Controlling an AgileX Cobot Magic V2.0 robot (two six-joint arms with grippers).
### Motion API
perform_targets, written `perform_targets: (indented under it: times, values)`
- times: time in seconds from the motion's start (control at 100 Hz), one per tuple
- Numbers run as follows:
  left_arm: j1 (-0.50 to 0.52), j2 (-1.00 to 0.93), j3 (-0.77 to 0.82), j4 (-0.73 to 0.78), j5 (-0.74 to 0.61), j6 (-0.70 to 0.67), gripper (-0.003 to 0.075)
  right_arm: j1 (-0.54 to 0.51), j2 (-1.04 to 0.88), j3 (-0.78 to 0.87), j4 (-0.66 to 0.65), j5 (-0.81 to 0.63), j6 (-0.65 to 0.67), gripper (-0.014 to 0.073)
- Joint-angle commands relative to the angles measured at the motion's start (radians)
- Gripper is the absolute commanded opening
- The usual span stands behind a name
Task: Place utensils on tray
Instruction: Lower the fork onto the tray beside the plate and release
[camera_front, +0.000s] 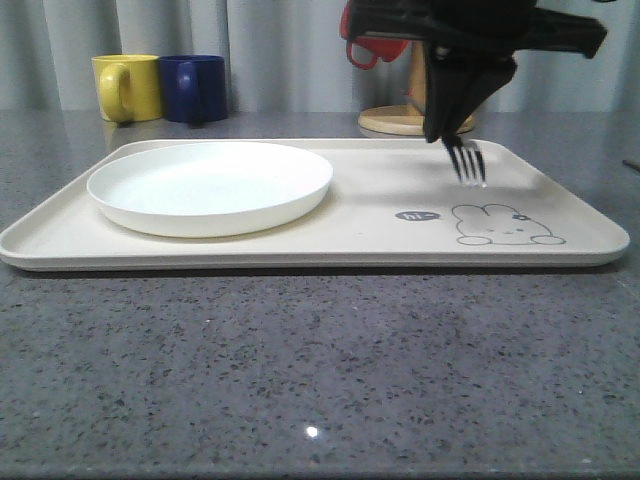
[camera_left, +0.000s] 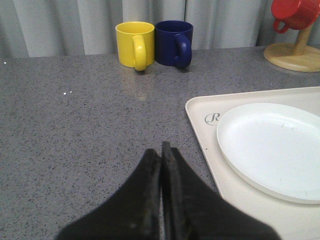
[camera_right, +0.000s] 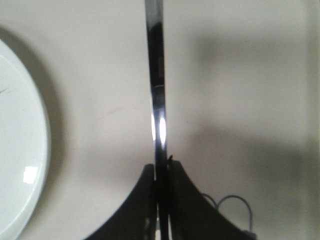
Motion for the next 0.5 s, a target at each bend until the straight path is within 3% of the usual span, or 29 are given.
perform_targets:
  times: [0.0,0.49]
  values:
    - [0.0,0.003,-0.028,-0.011,-0.079,0.0,-0.0019,0.012,-0.014,-0.055,-0.028,-0.046,0.019,-0.0032]
    - [0.0,0.003,-0.028,-0.011,-0.079,0.0,-0.0019,0.03,0.082,-0.101,0.003,-0.064,0.026,-0.0032]
